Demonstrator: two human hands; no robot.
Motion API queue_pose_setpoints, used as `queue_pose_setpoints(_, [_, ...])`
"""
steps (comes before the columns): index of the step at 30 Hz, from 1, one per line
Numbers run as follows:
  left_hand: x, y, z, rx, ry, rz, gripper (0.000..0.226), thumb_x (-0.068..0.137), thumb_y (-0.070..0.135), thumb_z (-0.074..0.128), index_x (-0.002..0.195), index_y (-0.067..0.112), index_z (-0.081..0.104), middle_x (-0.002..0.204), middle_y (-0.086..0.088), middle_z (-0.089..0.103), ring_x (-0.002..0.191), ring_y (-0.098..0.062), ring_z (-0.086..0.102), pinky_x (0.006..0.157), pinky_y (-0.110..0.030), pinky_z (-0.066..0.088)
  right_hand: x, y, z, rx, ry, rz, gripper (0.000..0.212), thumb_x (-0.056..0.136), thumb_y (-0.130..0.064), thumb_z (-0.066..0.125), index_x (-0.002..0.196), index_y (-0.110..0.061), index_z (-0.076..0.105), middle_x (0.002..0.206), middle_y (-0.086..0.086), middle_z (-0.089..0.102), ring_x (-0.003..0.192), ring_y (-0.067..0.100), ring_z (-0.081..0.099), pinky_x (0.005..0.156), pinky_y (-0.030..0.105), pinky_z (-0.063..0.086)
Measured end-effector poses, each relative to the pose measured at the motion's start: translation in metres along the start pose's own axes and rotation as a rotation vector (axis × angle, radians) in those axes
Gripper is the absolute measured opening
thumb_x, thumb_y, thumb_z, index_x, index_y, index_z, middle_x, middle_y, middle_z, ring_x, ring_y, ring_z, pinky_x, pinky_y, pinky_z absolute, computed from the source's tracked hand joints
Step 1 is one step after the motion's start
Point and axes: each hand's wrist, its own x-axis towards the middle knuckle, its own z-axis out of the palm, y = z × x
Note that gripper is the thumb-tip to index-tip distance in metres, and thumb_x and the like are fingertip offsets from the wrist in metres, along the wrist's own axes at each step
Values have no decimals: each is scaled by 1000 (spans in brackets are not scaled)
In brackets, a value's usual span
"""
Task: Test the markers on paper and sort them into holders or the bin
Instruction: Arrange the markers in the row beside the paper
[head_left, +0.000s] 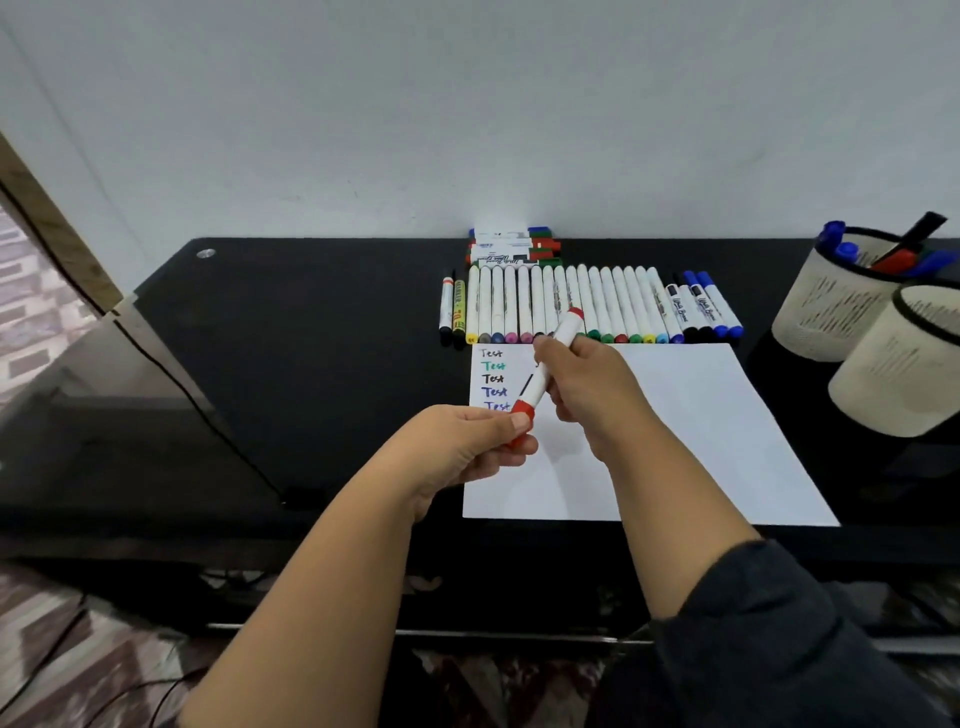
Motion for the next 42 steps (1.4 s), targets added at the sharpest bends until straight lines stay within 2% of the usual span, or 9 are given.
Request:
queue_pose_setpoints(3, [0,-2,0,-7,14,-2,23,85,29,66,100,12,70,86,1,74,78,-6,69,80,-22,51,0,3,4,2,-13,-4,18,96,-30,49,84,-19,57,57,-13,55,39,-2,47,39,14,33])
queue_pose_setpoints(8, [-1,-8,-1,9,48,35,18,85,26,67,95,12,71,82,2,74,74,-5,69,78,-21,50,0,8,13,-76,-29,-44,25,95,-39,51,110,-21,58,94,-5,67,68,3,57,39,8,34])
queue_pose_setpoints(12, [0,-9,0,39,38,30,19,84,28,67,95,13,71,84,2,74,80,-7,70,78,-21,51,0,10,15,-82,17,-72,15,96,-35,51,100,-23,59,88,-7,66,73,5,61,45,12,41])
queue_pose_setpoints(15, [-1,-8,0,64,36,15,22,83,30,67,97,14,71,84,3,74,80,-8,69,75,-21,49,1,12,18,-86,54,-90,14,96,-33,50,96,-22,57,86,-6,64,75,8,63,66,28,56])
queue_pose_setpoints(17, [-2,-7,1,88,61,8,21,84,30,66,97,14,71,81,4,74,75,-6,69,72,-21,48,2,14,21,-100,79,-89,16,96,-32,49,97,-19,58,86,-3,65,75,8,62,72,31,56])
queue_pose_setpoints(26, [-7,-6,7,159,213,25,12,89,29,62,88,18,68,77,5,70,75,-8,64,70,-21,46,5,15,30,-97,148,-40,17,96,-29,48,95,-14,56,89,4,66,74,13,63,71,32,54])
queue_pose_setpoints(31, [-7,-6,10,190,247,18,22,90,29,59,103,13,67,80,4,67,81,-10,62,88,-30,45,6,15,36,-130,155,-19,16,95,-27,47,82,-19,52,95,10,68,84,22,67,77,37,56])
queue_pose_setpoints(36, [-9,-6,11,235,288,37,27,94,28,54,110,11,66,80,6,64,84,-10,60,87,-28,43,10,16,40,-147,159,-45,14,95,-27,48,98,-15,54,99,6,66,84,18,65,57,23,47])
queue_pose_setpoints(42, [-8,-7,12,293,330,46,28,95,30,51,113,13,66,83,5,63,92,-12,60,81,-27,38,14,18,43,-141,160,-33,17,94,-28,49,102,-13,55,99,8,66,88,19,64,59,23,48])
